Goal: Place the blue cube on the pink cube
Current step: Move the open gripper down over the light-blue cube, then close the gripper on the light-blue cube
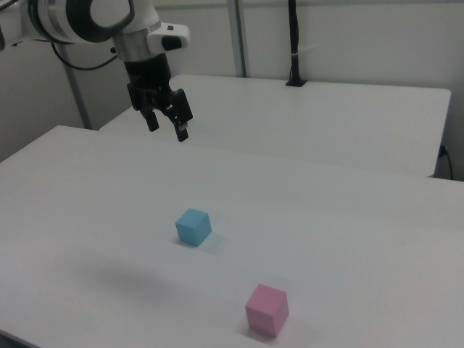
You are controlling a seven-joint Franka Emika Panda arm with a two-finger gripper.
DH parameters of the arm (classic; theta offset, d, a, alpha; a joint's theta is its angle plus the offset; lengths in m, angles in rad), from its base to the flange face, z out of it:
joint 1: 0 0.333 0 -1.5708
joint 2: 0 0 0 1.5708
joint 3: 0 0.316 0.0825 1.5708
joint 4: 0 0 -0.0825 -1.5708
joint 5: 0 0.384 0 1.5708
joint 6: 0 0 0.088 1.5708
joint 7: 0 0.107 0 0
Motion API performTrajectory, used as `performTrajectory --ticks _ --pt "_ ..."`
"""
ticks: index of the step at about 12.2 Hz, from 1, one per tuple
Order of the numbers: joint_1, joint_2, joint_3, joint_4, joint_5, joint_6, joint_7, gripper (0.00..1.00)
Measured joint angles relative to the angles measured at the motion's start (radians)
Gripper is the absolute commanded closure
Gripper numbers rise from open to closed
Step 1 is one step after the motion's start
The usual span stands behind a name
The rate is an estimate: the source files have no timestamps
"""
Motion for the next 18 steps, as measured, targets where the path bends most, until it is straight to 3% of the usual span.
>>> performTrajectory --ticks 3,4,6,10,14,18 --pt "0.0 0.001 0.0 0.0 -0.001 0.0 -0.014 0.0" --pt "0.001 0.009 0.0 -0.001 -0.008 -0.004 -0.077 0.0" --pt "0.015 0.052 0.001 -0.003 -0.015 -0.006 -0.15 0.0" --pt "0.069 0.164 0.003 -0.031 -0.03 0.022 -0.152 0.0" --pt "0.087 0.195 0.003 -0.315 -0.029 0.445 -0.052 0.02" --pt "0.087 0.27 0.002 -0.345 -0.029 0.581 0.051 0.03"
